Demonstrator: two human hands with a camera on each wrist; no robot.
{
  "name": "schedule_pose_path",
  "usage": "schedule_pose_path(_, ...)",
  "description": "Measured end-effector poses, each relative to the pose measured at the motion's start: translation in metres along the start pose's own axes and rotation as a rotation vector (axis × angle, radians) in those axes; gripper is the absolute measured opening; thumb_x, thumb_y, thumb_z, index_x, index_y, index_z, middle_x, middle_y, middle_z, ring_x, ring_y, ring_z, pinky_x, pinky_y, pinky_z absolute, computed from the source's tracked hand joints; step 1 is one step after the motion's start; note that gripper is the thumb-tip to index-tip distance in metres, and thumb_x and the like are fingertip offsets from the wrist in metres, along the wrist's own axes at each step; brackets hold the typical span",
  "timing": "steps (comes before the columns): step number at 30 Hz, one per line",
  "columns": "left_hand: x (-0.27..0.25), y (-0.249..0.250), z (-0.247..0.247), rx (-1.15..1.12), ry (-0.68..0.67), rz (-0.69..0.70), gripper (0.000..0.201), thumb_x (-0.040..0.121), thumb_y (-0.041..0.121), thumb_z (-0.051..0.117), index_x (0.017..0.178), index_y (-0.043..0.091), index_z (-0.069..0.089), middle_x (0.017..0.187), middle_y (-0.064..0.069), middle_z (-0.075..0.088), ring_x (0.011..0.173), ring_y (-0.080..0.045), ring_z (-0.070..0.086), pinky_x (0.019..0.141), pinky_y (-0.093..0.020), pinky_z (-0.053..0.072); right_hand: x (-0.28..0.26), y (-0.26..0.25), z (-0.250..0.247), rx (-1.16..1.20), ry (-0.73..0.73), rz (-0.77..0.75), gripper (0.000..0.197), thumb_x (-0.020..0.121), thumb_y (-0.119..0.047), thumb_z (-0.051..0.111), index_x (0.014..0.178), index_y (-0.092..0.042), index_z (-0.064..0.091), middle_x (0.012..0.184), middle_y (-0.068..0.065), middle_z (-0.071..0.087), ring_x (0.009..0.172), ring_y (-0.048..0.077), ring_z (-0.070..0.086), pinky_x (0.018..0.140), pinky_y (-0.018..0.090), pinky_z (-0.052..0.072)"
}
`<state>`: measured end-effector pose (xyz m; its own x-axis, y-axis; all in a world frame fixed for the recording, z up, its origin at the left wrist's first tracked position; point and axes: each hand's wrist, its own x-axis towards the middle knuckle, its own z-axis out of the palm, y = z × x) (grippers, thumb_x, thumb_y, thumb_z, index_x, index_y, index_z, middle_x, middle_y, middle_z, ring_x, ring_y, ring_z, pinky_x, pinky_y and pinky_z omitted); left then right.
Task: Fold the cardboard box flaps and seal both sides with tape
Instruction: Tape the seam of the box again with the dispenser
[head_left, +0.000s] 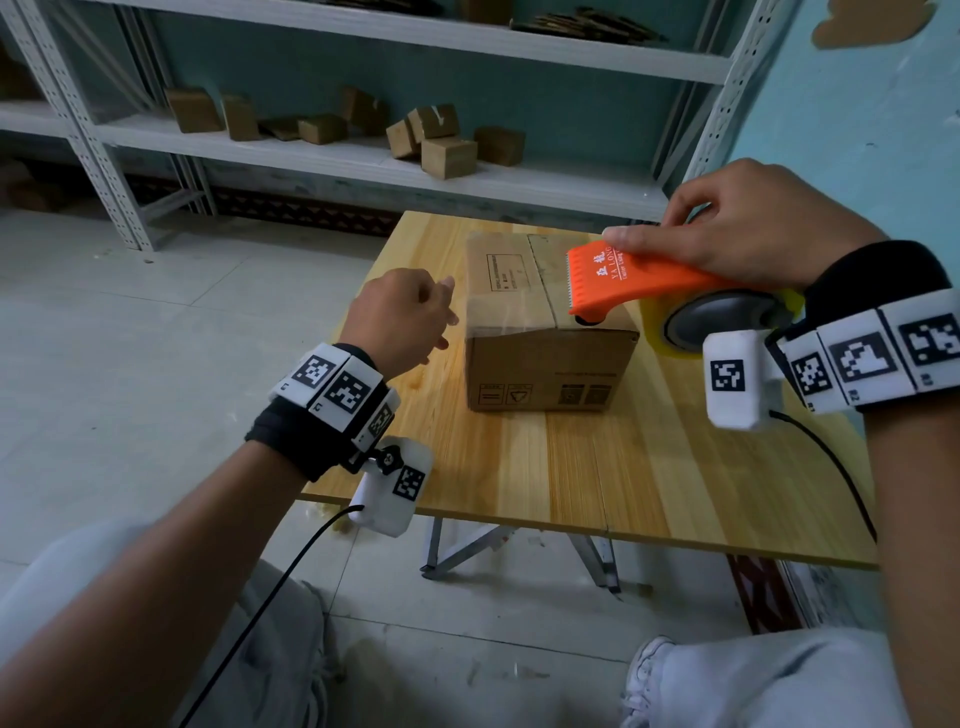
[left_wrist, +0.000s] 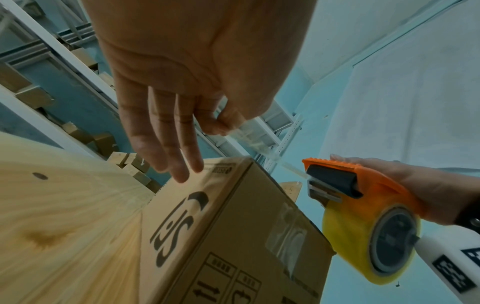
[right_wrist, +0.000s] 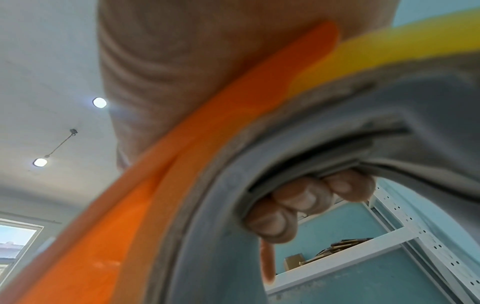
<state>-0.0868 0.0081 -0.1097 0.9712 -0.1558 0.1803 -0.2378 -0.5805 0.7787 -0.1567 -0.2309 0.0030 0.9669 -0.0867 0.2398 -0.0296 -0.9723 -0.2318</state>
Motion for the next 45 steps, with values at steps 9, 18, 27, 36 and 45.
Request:
schedule_pose_path(9, 0.003, -0.006, 0.001, 0.093, 0.023, 0.011, 0.035, 0.100, 0.040, 0.041, 0.084, 0.017, 0.063, 0.078, 0.005, 0.070, 0.074, -0.012, 0.068, 0.077, -0.040, 0.057, 0.004, -0.006, 0.001, -0.051, -0.028, 0.018, 0.071, 0.062, -0.084, 0.056, 0.087, -0.018, 0.068, 0.081, -0.005, 0.057, 0.077, 0.014, 0.053, 0.073, 0.032, 0.039)
schedule_pose_path(18, 0.003, -0.010, 0.004, 0.170, 0.038, 0.043, 0.039, 0.100, 0.041, 0.041, 0.088, 0.012, 0.064, 0.080, 0.002, 0.070, 0.071, -0.016, 0.067, 0.071, -0.036, 0.056, 0.006, -0.006, 0.003, -0.069, -0.056, 0.019, 0.073, 0.060, -0.085, 0.055, 0.085, -0.018, 0.068, 0.080, -0.005, 0.059, 0.072, 0.006, 0.051, 0.072, 0.032, 0.041)
schedule_pose_path(27, 0.004, -0.013, 0.008, 0.221, 0.027, 0.035, 0.041, 0.099, 0.043, 0.040, 0.089, 0.011, 0.064, 0.082, -0.006, 0.069, 0.073, -0.025, 0.066, 0.074, -0.044, 0.057, 0.007, -0.005, 0.008, -0.077, -0.086, 0.019, 0.081, 0.054, -0.089, 0.053, 0.089, -0.017, 0.069, 0.079, -0.004, 0.060, 0.072, 0.009, 0.054, 0.070, 0.033, 0.046)
schedule_pose_path(36, 0.005, -0.014, 0.008, 0.232, 0.008, 0.037, 0.041, 0.099, 0.043, 0.040, 0.088, 0.012, 0.064, 0.081, -0.005, 0.069, 0.072, -0.025, 0.066, 0.074, -0.044, 0.057, 0.009, -0.006, 0.011, -0.085, -0.107, 0.034, 0.078, 0.057, -0.085, 0.056, 0.091, -0.016, 0.068, 0.080, -0.003, 0.059, 0.072, 0.010, 0.052, 0.069, 0.032, 0.041)
schedule_pose_path(45, 0.007, -0.015, 0.012, 0.254, -0.007, 0.031, 0.042, 0.099, 0.044, 0.040, 0.088, 0.012, 0.064, 0.082, -0.006, 0.069, 0.073, -0.026, 0.066, 0.075, -0.043, 0.056, 0.013, -0.004, 0.013, -0.072, -0.153, 0.028, 0.081, 0.054, -0.086, 0.054, 0.090, -0.015, 0.068, 0.082, -0.001, 0.060, 0.072, 0.010, 0.052, 0.061, 0.029, 0.037)
